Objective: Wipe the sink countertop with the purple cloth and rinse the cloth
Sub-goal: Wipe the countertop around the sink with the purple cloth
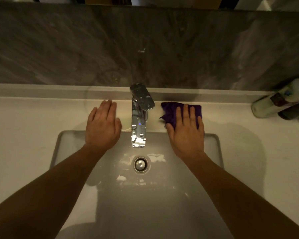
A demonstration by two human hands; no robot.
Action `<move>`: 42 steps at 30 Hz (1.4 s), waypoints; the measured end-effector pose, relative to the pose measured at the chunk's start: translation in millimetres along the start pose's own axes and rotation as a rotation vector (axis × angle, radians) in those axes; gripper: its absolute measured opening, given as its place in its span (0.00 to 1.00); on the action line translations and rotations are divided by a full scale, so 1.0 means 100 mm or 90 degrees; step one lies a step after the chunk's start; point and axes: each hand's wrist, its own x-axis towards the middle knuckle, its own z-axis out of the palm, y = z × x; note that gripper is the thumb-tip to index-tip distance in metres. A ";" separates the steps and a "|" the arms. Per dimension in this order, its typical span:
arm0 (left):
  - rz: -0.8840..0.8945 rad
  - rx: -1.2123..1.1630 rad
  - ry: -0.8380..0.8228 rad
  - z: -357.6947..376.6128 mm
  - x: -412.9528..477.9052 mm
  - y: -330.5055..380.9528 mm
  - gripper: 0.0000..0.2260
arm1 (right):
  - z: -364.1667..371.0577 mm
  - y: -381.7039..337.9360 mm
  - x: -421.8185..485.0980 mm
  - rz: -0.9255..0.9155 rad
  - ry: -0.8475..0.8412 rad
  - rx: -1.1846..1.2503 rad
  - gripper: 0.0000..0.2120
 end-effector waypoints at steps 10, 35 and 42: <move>0.020 -0.013 0.031 0.00 0.00 0.03 0.26 | -0.17 0.92 0.02 0.135 -0.023 -0.045 0.35; 0.135 -0.287 0.009 -0.01 -0.75 1.32 0.19 | -0.19 1.87 -1.63 0.250 -0.093 -0.027 0.35; 0.244 -0.158 -0.055 0.08 0.25 2.04 0.23 | -0.14 1.86 -2.58 0.274 -0.150 -0.025 0.36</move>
